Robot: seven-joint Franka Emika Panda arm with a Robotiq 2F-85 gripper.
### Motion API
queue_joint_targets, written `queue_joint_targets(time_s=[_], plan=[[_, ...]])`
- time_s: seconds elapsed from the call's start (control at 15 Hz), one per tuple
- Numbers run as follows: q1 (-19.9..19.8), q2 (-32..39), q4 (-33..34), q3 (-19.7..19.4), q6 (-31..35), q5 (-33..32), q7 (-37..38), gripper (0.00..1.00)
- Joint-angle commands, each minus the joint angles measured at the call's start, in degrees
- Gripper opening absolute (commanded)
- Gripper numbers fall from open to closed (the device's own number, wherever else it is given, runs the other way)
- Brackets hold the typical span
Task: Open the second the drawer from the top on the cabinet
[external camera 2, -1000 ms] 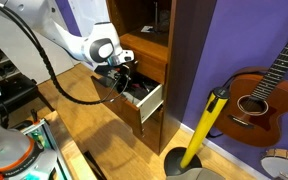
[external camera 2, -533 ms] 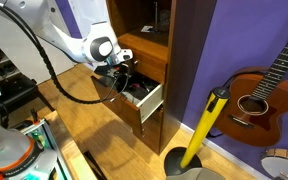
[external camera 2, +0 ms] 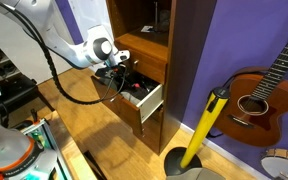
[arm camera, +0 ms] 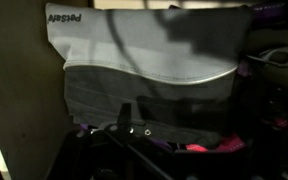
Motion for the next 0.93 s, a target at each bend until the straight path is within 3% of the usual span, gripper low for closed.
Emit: queue_joint_targets(time_s=[0.0, 0.87], plan=[[1.1, 3.3, 1.6, -1.3, -0.5, -4.0, 4.8, 1.00], [1.9, 7.2, 3.5, -3.4, -2.0, -11.6, 10.2, 1.00]])
